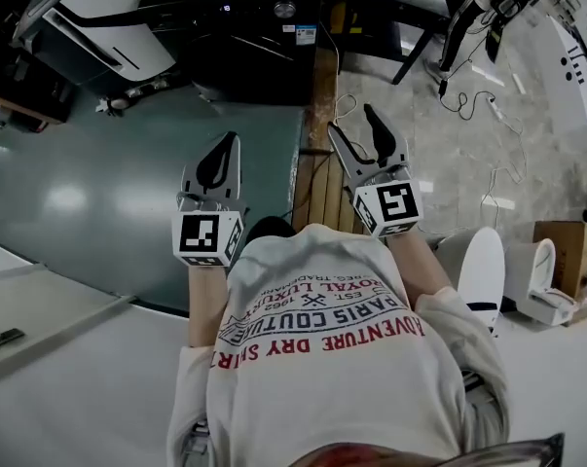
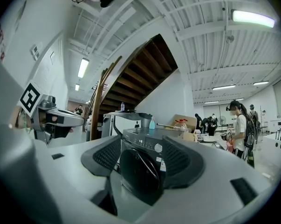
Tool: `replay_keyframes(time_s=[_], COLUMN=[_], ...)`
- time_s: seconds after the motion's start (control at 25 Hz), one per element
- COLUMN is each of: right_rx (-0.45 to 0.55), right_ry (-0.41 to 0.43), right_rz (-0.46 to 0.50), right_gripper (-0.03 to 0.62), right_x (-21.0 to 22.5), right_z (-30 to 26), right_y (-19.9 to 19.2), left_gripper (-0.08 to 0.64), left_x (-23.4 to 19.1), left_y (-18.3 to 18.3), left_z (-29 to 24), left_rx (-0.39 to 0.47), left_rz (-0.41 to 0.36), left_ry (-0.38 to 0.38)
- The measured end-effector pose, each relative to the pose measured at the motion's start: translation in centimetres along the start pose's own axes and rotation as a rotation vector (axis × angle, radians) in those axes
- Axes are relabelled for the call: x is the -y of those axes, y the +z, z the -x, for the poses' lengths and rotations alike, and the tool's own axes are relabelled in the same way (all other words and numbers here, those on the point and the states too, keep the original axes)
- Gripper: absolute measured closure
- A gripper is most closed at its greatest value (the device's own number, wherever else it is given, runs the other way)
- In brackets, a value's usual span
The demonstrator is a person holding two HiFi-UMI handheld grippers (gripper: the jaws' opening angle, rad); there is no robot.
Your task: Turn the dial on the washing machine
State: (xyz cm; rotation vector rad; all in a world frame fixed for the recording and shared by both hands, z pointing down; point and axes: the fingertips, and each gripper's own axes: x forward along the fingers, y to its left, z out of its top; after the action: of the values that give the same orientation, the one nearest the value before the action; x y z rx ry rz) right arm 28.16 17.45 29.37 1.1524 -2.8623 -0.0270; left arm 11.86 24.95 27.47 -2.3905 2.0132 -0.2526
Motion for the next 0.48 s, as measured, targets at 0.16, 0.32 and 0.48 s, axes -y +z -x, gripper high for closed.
replay_keyframes(time_s=[0.16,0.32,0.48], right_rx=[-0.033,-0.076,-0.105], right_ry=[0.009,0.024,0.034], right_rz=[-0.024,-0.036,-0.052], right_gripper=[0.322,0.322,0.322], right_x=[1.7,2.0,1.5], right_z=[-2.4,-5.7,-9.7], right_y=[-1.3,-2.7,-3.4], left_gripper=[0.543,0.543,0.543], left_x=[0.4,-2.1,-5.6], left_y=[-1.3,-2.5,-3.0], left_z=[-1.3,-2.7,-5.0], left_rx=[-0.057,-0.092,-0.105], left_rz=[-0.028,-0.029,-0.030], left_ry=[-0.011,0.022,0.027])
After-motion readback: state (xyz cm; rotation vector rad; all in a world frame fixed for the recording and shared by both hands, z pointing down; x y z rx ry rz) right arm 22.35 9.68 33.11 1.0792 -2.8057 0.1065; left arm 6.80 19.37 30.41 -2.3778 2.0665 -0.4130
